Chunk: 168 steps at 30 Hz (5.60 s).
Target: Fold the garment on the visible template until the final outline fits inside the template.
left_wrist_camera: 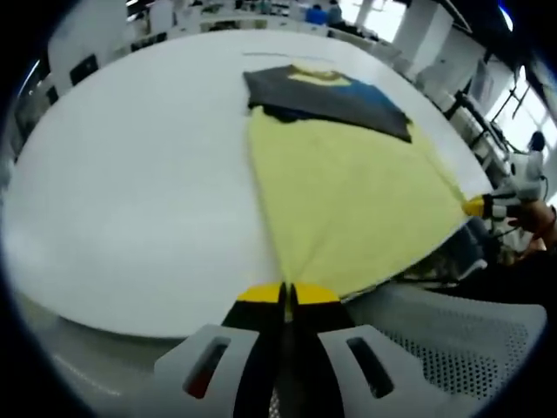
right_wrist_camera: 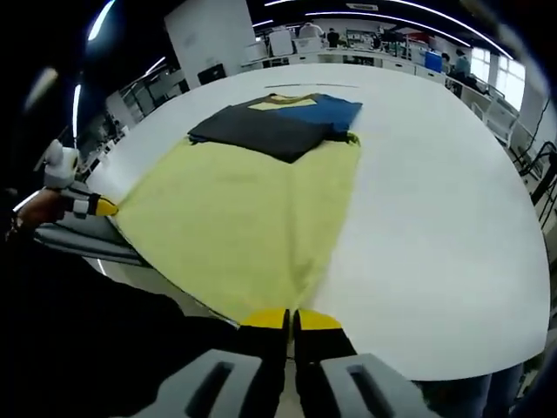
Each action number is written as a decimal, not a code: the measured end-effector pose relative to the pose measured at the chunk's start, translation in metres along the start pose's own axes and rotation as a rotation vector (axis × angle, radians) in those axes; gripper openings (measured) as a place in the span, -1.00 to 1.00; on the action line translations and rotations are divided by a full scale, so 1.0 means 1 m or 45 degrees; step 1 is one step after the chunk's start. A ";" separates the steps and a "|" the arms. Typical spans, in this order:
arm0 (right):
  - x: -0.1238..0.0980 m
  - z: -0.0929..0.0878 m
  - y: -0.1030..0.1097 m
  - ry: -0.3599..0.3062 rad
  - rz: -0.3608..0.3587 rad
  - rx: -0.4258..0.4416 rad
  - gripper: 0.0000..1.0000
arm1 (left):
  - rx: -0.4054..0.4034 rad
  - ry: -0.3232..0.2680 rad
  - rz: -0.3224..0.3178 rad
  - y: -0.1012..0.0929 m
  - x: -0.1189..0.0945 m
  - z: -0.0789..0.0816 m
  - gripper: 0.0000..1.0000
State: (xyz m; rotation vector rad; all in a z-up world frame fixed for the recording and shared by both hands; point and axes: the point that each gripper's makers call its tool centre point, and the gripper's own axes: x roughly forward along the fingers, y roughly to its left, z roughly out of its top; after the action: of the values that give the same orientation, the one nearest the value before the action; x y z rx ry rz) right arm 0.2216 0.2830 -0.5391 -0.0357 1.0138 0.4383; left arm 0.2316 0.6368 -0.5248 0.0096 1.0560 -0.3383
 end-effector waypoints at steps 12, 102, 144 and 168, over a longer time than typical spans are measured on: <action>-0.004 -0.005 0.006 0.023 0.000 -0.010 -1.00 | -0.018 0.029 0.004 -0.001 -0.007 -0.007 -1.00; 0.025 0.335 -0.100 -0.651 -0.297 -0.059 -1.00 | -0.117 -0.830 0.240 0.059 0.019 0.351 -1.00; 0.161 0.310 -0.143 -0.408 -0.271 0.095 -1.00 | -0.180 -0.614 0.333 0.100 0.151 0.325 -1.00; 0.159 0.303 -0.127 -0.386 -0.189 -0.374 -0.42 | 0.411 -0.622 0.111 0.092 0.159 0.317 -0.42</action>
State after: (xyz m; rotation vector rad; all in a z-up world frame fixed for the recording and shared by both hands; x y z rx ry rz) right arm 0.5867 0.2904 -0.5298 -0.2979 0.6380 0.4388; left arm 0.5977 0.6283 -0.5171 0.2502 0.5086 -0.4041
